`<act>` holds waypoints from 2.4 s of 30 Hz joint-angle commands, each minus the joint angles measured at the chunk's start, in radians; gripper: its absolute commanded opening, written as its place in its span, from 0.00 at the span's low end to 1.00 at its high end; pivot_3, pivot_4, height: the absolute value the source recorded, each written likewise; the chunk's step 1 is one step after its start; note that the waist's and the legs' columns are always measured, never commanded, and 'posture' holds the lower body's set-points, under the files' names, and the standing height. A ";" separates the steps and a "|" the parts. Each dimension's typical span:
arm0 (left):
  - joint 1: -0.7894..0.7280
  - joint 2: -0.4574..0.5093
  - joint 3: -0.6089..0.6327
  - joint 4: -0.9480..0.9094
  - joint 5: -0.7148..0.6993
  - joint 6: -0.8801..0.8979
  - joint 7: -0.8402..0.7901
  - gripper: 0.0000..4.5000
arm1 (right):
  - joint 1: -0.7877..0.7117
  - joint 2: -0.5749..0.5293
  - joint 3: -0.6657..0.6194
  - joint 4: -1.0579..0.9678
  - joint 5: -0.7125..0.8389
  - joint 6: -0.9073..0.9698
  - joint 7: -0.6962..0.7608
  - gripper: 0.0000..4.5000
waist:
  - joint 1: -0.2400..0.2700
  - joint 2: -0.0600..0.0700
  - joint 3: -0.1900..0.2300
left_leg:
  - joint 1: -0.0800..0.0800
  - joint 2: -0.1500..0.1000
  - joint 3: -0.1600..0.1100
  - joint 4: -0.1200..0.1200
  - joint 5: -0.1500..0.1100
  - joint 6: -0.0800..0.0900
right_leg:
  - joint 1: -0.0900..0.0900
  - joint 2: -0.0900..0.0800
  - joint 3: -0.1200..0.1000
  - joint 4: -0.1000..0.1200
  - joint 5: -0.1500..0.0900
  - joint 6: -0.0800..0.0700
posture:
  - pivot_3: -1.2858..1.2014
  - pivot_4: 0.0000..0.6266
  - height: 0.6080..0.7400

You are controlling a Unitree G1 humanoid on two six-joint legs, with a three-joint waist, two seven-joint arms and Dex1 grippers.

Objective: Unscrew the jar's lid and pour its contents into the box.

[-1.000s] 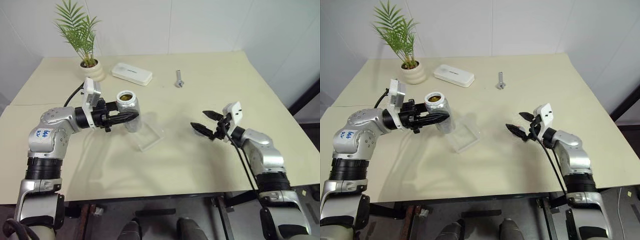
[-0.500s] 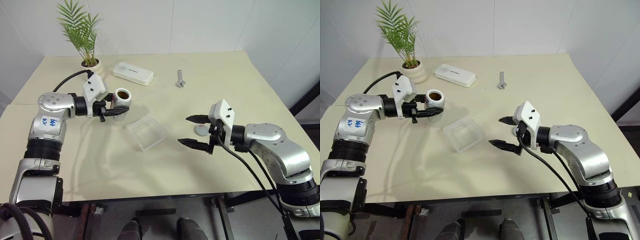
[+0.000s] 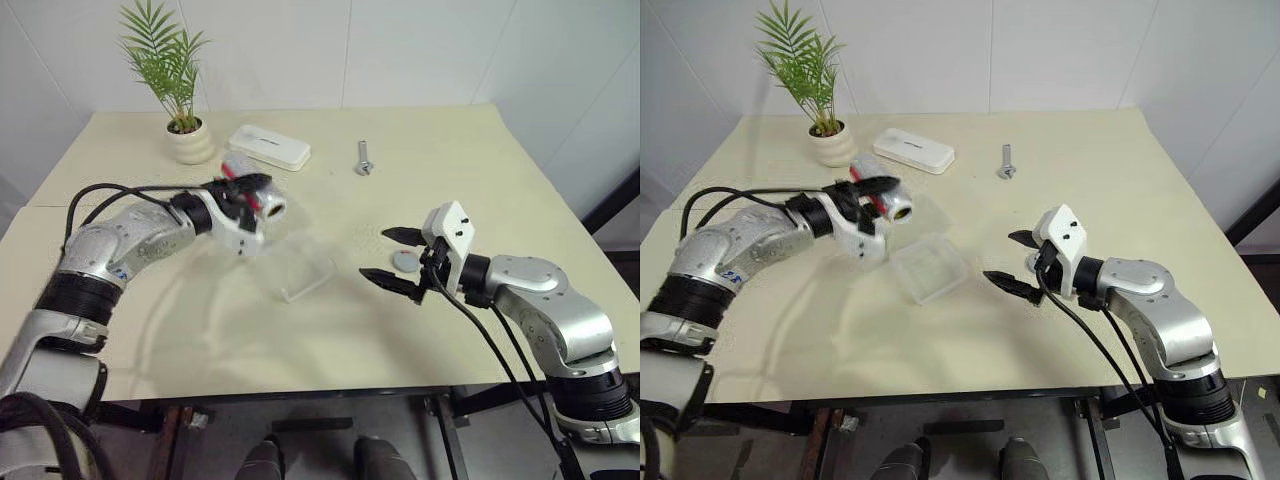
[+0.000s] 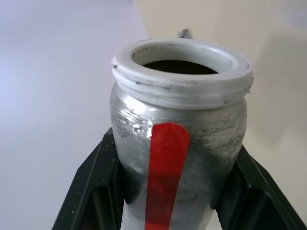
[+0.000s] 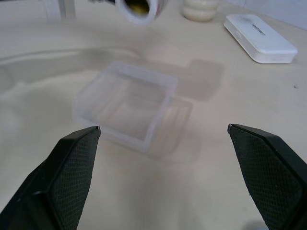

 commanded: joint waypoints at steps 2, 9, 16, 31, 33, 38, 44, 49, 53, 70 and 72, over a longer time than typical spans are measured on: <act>-0.076 0.040 -0.093 -0.029 0.293 0.081 0.357 0.43 | -0.015 0.027 -0.035 -0.038 0.038 -0.004 -0.021 1.00 | 0.006 0.000 0.000 | 0.000 0.000 0.000 0.000 0.000 0.000 | 0.000 0.000 0.000 0.000 0.000 0.000 | 0.52 0.24 1.00; -0.140 0.033 -0.155 0.001 0.381 0.118 0.481 0.43 | -0.021 0.065 -0.039 -0.037 0.070 0.000 -0.044 1.00 | 0.006 0.000 0.000 | 0.000 0.000 0.000 0.000 0.000 0.000 | 0.000 0.000 0.000 0.001 0.000 0.001 | 0.52 0.24 1.00; -0.076 0.062 -0.127 -0.038 0.316 0.106 0.414 0.43 | -0.019 0.083 -0.041 -0.030 0.081 -0.007 -0.060 1.00 | 0.003 0.000 0.000 | 0.000 0.000 0.000 -0.001 0.000 0.000 | -0.001 0.000 0.000 0.002 -0.002 0.001 | 0.52 0.24 1.00; 0.107 -0.185 0.401 0.089 -1.083 0.584 -0.646 0.43 | 0.031 0.009 -0.036 -0.064 0.106 -0.056 0.062 1.00 | 0.003 0.000 0.000 | 0.000 0.000 -0.001 0.005 0.000 0.000 | -0.001 0.000 -0.001 0.009 -0.003 -0.001 | 0.52 0.24 1.00; 0.109 -0.206 0.484 0.094 -1.175 0.770 -0.655 0.43 | 0.039 -0.011 -0.033 -0.055 0.096 -0.081 0.092 1.00 | -0.004 0.000 0.000 | 0.000 0.000 -0.001 0.006 0.000 0.000 | 0.000 0.000 -0.001 0.010 -0.003 0.000 | 0.52 0.24 1.00; 0.078 -0.235 0.688 0.235 -1.292 0.951 -0.504 0.43 | 0.043 -0.054 -0.017 -0.006 0.040 -0.186 0.175 1.00 | -0.017 -0.001 0.000 | 0.001 0.000 -0.002 0.008 0.000 0.000 | 0.000 0.000 -0.001 0.013 -0.003 0.000 | 0.52 0.24 1.00; 0.068 -0.217 0.797 0.430 -1.300 0.770 -0.411 0.43 | 0.034 -0.056 -0.020 0.057 0.010 -0.270 0.227 1.00 | -0.017 -0.002 0.000 | 0.002 0.000 -0.002 0.010 0.000 0.000 | 0.001 0.000 -0.001 0.013 -0.002 0.001 | 0.52 0.24 1.00; 0.071 -0.209 0.793 0.527 -1.280 0.676 -0.428 0.43 | 0.023 -0.042 -0.026 0.071 0.008 -0.273 0.221 1.00 | -0.008 -0.002 0.000 | 0.001 -0.001 -0.002 0.009 0.000 0.000 | 0.001 0.000 -0.001 0.012 -0.002 0.000 | 0.52 0.24 1.00; 0.124 -0.217 0.827 0.580 -1.309 0.578 -0.471 0.43 | 0.006 -0.017 -0.026 0.113 -0.009 -0.304 0.201 1.00 | -0.010 -0.002 0.000 | 0.002 -0.001 -0.002 0.009 0.000 0.000 | 0.001 0.000 -0.001 0.012 -0.002 0.000 | 0.52 0.24 1.00; 0.325 -0.184 0.834 0.426 -1.334 0.562 -0.581 0.99 | 0.009 0.007 -0.029 0.054 0.026 -0.248 0.189 1.00 | 0.002 -0.002 0.000 | 0.002 0.000 -0.002 0.009 0.000 0.000 | 0.001 0.000 -0.001 0.012 -0.002 0.000 | 0.52 0.24 1.00; 0.394 -0.179 0.830 0.346 -1.325 0.579 -0.580 0.99 | 0.017 0.007 -0.037 0.038 0.041 -0.236 0.184 1.00 | -0.001 -0.002 0.000 | 0.002 0.000 -0.002 0.008 0.000 0.000 | 0.001 0.000 -0.001 0.011 -0.002 0.000 | 0.52 0.24 1.00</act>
